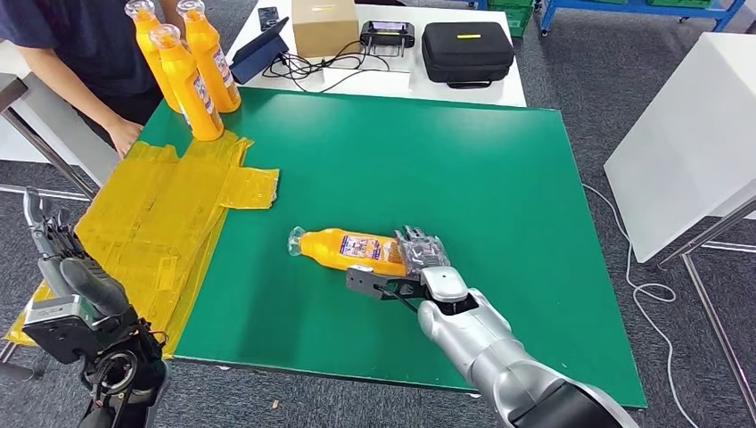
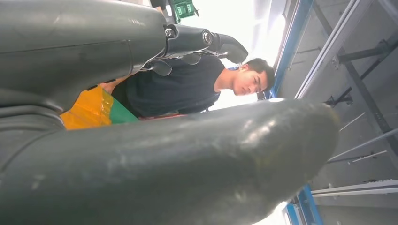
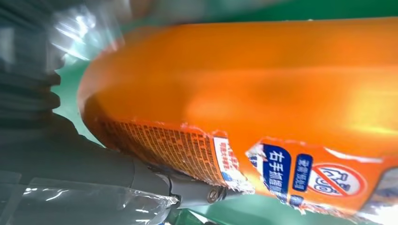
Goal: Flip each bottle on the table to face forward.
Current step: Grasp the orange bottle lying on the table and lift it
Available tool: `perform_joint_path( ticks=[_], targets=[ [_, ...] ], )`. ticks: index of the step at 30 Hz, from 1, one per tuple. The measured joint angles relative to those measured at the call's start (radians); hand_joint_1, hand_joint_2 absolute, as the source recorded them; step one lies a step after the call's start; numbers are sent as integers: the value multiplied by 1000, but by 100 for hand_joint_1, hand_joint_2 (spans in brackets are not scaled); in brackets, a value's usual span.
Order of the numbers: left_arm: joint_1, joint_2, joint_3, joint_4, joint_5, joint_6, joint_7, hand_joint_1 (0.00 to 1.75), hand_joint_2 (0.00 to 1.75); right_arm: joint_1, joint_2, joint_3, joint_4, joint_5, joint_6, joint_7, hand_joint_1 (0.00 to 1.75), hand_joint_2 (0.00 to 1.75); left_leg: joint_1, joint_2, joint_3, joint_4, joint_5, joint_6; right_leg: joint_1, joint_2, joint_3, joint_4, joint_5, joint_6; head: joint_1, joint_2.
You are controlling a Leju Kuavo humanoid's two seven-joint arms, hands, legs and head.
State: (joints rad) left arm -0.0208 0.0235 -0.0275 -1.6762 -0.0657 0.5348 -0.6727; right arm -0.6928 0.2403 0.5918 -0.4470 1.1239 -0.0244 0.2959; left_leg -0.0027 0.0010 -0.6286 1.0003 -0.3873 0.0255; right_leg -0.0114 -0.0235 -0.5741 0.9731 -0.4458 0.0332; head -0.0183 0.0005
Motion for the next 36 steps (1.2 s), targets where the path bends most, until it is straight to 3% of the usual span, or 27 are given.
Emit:
perform_joint_path(
  ticks=[13,17,21,25,29,32,36],
  targets=[
    [-4,-11,0,8,4,-27,9,0,0,-4,-7,-45,23,16,-10,-27,175,175,0,0,6,0,0,0,0,0,1,0,0,0,0,0],
    [-9,-12,0,19,15,-64,57,0,0,1,-8,-66,22,25,-26,-42,175,175,0,0,6,0,0,0,0,0,2,0,0,0,0,0],
    [-20,-9,0,53,117,-208,187,0,175,17,-10,-104,1,5,-61,-82,175,175,0,-1,6,0,0,0,0,0,5,0,0,0,0,0],
    [-31,10,6,116,361,-481,320,0,175,74,-30,-162,-138,-89,-67,-143,175,175,0,-1,4,0,1,0,0,0,5,0,1,0,0,0],
    [-34,34,9,177,507,-688,358,0,175,185,-71,-199,-452,-276,-53,-197,175,175,-1,0,0,1,1,1,0,0,0,0,3,-2,0,0],
    [-38,41,7,210,553,-754,367,0,175,247,-103,-202,-646,-349,-54,-214,175,175,-1,0,-2,0,1,1,0,0,-1,0,2,-2,0,0],
    [-52,44,-1,236,559,-763,368,0,175,292,-124,-201,-768,-367,-63,-218,175,175,-1,0,-4,0,0,0,0,0,-3,0,2,-2,0,0]
  ],
)
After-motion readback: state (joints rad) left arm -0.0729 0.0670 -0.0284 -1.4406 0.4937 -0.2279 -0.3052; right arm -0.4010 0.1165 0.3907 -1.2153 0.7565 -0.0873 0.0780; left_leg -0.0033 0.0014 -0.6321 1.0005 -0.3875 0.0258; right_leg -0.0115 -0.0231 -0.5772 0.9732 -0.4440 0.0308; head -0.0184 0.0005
